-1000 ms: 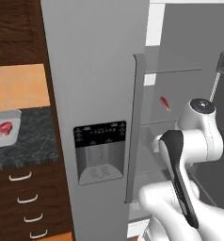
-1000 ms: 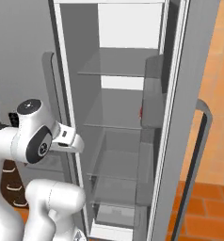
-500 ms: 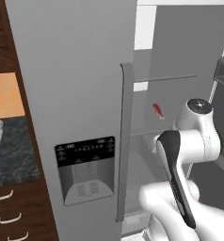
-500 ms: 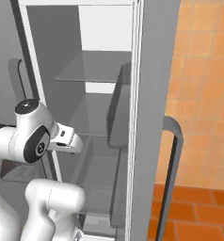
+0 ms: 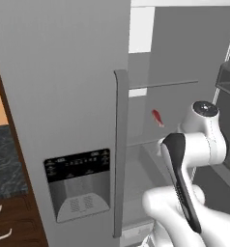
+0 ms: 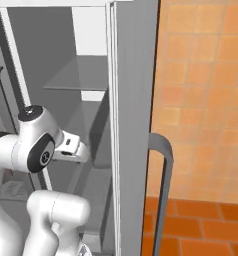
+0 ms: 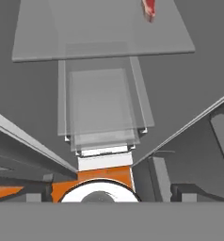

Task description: Place one carrot and one steak in each tupperware on the nearby counter, to pack two identical lunches.

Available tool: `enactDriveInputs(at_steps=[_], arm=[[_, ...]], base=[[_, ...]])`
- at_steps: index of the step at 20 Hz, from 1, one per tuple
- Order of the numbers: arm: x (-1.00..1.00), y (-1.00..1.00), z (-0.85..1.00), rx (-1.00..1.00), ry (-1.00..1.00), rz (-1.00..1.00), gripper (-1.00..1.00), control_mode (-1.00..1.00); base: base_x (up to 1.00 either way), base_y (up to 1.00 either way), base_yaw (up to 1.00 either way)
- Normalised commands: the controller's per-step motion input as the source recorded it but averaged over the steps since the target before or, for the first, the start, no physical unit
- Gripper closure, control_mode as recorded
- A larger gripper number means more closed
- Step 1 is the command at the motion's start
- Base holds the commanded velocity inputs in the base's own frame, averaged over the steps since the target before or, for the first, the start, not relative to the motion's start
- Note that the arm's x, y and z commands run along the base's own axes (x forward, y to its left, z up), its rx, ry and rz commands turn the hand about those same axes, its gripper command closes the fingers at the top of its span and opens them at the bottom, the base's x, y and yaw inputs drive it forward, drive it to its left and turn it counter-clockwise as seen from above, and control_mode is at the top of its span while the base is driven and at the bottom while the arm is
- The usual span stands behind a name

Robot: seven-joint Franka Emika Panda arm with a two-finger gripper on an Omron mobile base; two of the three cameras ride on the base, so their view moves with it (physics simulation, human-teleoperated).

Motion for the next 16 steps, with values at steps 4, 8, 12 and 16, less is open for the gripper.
enactDriveInputs(at_steps=[4,8,12,16], arm=[[0.80,-0.01,-0.30,0.00,0.00,-0.07,-1.00,-1.00],[0.70,-0.22,-0.25,-0.02,0.00,-0.06,-1.00,-1.00],[0.06,-0.04,-0.11,-0.03,-0.01,-0.10,-1.00,-1.00],[0.63,-0.06,0.00,-0.01,0.00,-0.09,-1.00,-1.00]], base=[[0.00,0.00,0.00],[0.00,0.00,0.00],[0.00,0.00,0.00],[0.00,0.00,0.00]])
